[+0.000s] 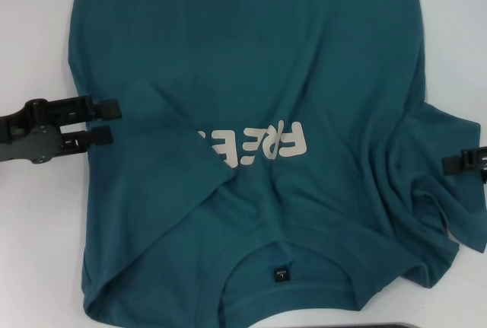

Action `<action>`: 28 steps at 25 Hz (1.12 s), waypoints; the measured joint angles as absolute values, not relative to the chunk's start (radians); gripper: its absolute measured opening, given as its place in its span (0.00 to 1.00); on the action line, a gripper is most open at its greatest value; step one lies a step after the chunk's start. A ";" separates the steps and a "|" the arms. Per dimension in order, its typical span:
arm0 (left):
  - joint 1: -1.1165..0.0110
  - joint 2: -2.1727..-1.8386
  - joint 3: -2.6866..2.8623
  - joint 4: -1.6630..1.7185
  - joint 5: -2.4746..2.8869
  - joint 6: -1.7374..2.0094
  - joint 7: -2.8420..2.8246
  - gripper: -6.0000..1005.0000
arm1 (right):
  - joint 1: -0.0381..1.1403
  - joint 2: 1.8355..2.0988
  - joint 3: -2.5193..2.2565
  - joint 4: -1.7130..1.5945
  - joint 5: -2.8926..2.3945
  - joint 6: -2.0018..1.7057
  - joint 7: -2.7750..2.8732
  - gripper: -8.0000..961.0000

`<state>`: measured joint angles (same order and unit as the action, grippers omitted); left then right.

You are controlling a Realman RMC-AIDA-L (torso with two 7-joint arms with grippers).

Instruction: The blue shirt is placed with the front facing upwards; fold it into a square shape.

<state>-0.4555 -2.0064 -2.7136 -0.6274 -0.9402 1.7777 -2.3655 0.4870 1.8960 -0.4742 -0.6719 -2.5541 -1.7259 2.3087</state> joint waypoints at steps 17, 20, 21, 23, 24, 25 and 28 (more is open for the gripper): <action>-0.453 -2.007 -2.726 -0.627 -0.940 1.784 -2.366 0.72 | 0.488 1.906 -0.487 -0.683 -2.560 -1.731 2.291 0.61; -0.453 -2.007 -2.726 -0.627 -0.940 1.785 -2.366 0.72 | 0.486 1.905 -0.490 -0.684 -2.560 -1.730 2.291 0.54; -0.453 -2.007 -2.726 -0.627 -0.940 1.785 -2.367 0.72 | 0.485 1.905 -0.490 -0.684 -2.560 -1.729 2.291 0.50; -0.453 -2.007 -2.726 -0.627 -0.940 1.785 -2.367 0.72 | 0.484 1.904 -0.490 -0.684 -2.560 -1.727 2.292 0.42; -0.453 -2.007 -2.726 -0.627 -0.940 1.785 -2.367 0.72 | 0.483 1.903 -0.490 -0.684 -2.560 -1.726 2.292 0.38; -0.453 -2.006 -2.726 -0.627 -0.940 1.785 -2.367 0.72 | 0.482 1.903 -0.490 -0.684 -2.560 -1.726 2.293 0.33; -0.451 -2.006 -2.726 -0.627 -0.940 1.786 -2.367 0.72 | 0.481 1.903 -0.492 -0.684 -2.561 -1.726 2.293 0.20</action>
